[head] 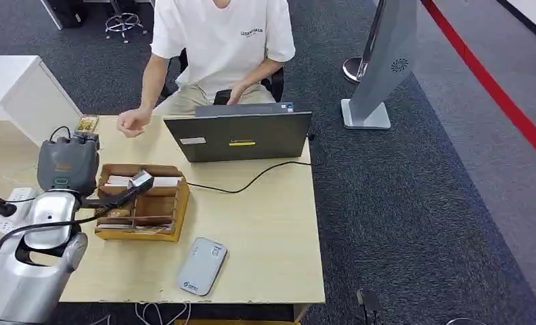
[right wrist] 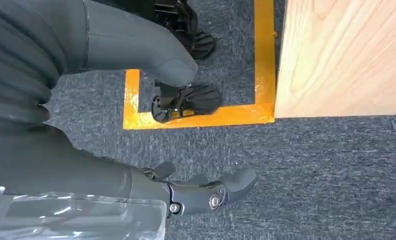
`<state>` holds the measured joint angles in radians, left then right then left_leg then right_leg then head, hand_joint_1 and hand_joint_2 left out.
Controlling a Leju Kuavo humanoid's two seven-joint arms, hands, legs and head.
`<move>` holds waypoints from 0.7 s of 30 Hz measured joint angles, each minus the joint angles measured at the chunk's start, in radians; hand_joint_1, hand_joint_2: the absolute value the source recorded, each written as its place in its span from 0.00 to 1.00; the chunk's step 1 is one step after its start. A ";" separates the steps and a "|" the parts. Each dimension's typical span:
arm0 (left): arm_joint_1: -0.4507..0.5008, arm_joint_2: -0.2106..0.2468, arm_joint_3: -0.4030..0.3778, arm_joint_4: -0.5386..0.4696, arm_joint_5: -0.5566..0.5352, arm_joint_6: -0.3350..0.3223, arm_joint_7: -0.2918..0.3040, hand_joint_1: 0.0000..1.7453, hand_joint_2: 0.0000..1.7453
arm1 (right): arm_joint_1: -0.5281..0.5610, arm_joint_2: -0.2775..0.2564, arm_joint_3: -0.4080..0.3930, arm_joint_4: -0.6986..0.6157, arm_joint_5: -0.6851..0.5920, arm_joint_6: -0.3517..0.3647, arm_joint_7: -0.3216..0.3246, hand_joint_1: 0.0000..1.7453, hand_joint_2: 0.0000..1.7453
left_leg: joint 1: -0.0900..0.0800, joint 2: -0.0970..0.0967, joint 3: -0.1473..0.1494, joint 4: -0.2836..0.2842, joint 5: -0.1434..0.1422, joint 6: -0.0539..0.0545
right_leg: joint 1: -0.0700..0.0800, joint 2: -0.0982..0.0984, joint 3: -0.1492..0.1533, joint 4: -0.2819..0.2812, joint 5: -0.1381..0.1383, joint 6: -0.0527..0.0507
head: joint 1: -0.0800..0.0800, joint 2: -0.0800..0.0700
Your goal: Pass the card to the sensor for recognition and then transmit it.
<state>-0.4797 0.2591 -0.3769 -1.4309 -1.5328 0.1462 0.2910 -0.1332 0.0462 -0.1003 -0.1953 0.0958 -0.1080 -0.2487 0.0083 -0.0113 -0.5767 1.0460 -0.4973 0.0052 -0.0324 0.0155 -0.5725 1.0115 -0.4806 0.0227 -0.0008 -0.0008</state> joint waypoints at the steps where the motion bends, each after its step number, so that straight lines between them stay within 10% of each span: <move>1: 0.011 -0.005 -0.013 -0.007 0.000 0.016 -0.006 1.00 1.00 | 0.001 0.000 -0.001 0.000 0.001 0.000 0.001 0.00 1.00 | 0.000 0.000 0.000 0.000 0.000 0.000 | 0.000 0.000 0.000 0.000 0.000 0.000 | 0.000 0.000; 11: 0.081 -0.045 -0.086 -0.068 0.000 0.088 -0.052 1.00 1.00 | 0.009 0.008 -0.009 0.000 0.013 -0.009 0.001 0.00 1.00 | 0.000 0.000 -0.001 0.000 0.000 0.000 | 0.000 0.000 -0.001 0.000 0.000 0.000 | 0.000 0.000; 21: 0.149 -0.080 -0.341 -0.151 0.000 0.179 -0.024 1.00 1.00 | 0.019 0.021 -0.050 -0.002 0.050 -0.018 -0.003 0.00 1.00 | 0.000 0.000 -0.001 0.000 0.000 0.000 | 0.000 0.000 -0.001 -0.001 0.000 0.000 | 0.000 0.000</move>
<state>-0.3305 0.1789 -0.7183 -1.5823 -1.5328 0.3250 0.2671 -0.1145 0.0671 -0.1507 -0.1968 0.1457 -0.1259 -0.2514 0.0080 -0.0114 -0.5779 1.0460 -0.4977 0.0056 -0.0326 0.0152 -0.5732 1.0108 -0.4807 0.0229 -0.0008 -0.0008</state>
